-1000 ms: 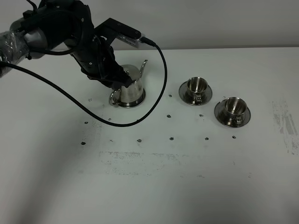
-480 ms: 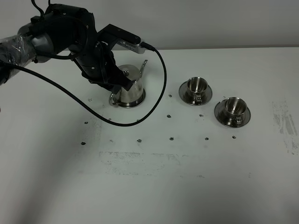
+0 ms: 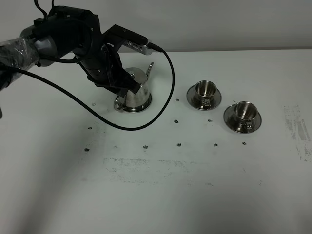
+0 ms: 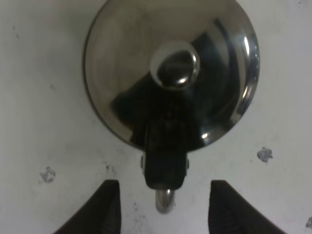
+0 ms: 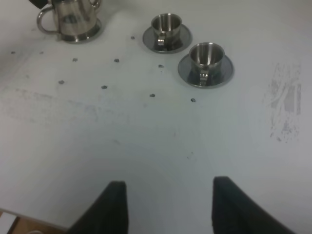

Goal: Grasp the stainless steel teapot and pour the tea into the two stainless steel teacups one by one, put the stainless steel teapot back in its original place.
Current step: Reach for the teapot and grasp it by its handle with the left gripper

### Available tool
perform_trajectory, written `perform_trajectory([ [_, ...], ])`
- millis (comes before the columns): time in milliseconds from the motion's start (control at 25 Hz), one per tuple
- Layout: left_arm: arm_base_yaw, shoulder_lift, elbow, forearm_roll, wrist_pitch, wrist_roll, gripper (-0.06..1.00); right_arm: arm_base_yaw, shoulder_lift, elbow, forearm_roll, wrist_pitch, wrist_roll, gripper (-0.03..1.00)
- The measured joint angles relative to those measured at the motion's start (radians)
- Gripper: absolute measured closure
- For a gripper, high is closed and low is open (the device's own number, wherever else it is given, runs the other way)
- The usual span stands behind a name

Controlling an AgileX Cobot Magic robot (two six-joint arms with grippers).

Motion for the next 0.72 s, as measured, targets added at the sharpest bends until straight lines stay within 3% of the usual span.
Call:
perform_trajectory([
  [720,-0.005,0.032,0.0,-0.014,-0.077,0.0,0.48,0.0,0.0,0.0,0.0,0.0,0.0,0.58],
])
